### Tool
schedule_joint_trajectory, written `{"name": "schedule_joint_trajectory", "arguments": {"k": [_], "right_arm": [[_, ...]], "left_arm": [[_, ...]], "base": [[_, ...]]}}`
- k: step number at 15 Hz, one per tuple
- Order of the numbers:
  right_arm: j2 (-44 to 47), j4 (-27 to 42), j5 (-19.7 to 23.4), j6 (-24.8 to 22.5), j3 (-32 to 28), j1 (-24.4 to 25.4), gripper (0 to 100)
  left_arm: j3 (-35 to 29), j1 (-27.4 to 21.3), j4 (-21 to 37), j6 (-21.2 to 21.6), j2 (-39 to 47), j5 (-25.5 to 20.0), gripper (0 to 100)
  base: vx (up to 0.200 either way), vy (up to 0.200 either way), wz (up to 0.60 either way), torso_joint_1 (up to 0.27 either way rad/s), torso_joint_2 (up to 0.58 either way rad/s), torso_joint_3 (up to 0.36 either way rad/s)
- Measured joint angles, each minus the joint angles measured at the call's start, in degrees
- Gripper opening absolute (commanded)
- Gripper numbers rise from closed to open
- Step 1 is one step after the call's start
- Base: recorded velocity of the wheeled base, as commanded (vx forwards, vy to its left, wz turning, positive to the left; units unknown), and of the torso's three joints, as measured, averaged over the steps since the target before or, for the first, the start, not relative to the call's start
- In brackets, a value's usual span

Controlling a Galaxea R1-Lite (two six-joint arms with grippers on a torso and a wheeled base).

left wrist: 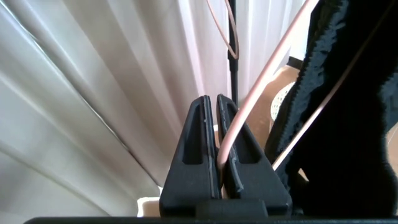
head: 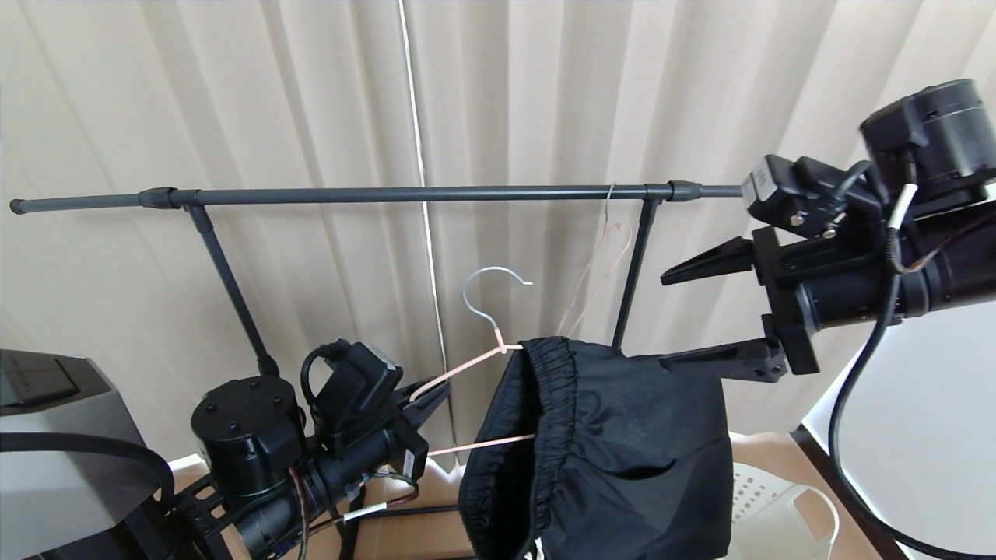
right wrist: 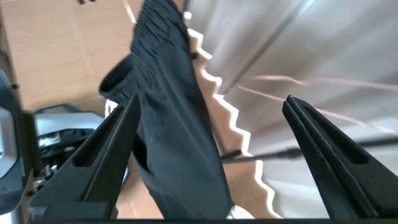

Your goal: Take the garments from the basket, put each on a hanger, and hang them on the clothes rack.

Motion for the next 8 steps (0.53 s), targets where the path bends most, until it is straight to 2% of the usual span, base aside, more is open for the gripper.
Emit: {"name": "schedule_joint_trajectory", "arguments": {"k": [2, 5, 8], "right_arm": [[4.6, 0.4, 0.8, -0.8, -2.1, 1.9, 100], [9.9, -2.7, 0.5, -0.8, -3.0, 3.7, 100], [13.5, -3.5, 0.4, 0.3, -4.7, 4.8, 100]], "left_arm": [[0.2, 0.0, 0.0, 0.0, -0.3, -0.2, 0], [0.3, -0.1, 0.0, -0.1, -0.5, -1.3, 0], [0.2, -1.0, 0.0, -0.1, -0.9, -1.4, 0]], "base": [[0.000, 0.000, 0.00, 0.000, 0.00, 0.000], [0.000, 0.000, 0.00, 0.000, 0.00, 0.000], [0.000, 0.000, 0.00, 0.000, 0.00, 0.000]]}}
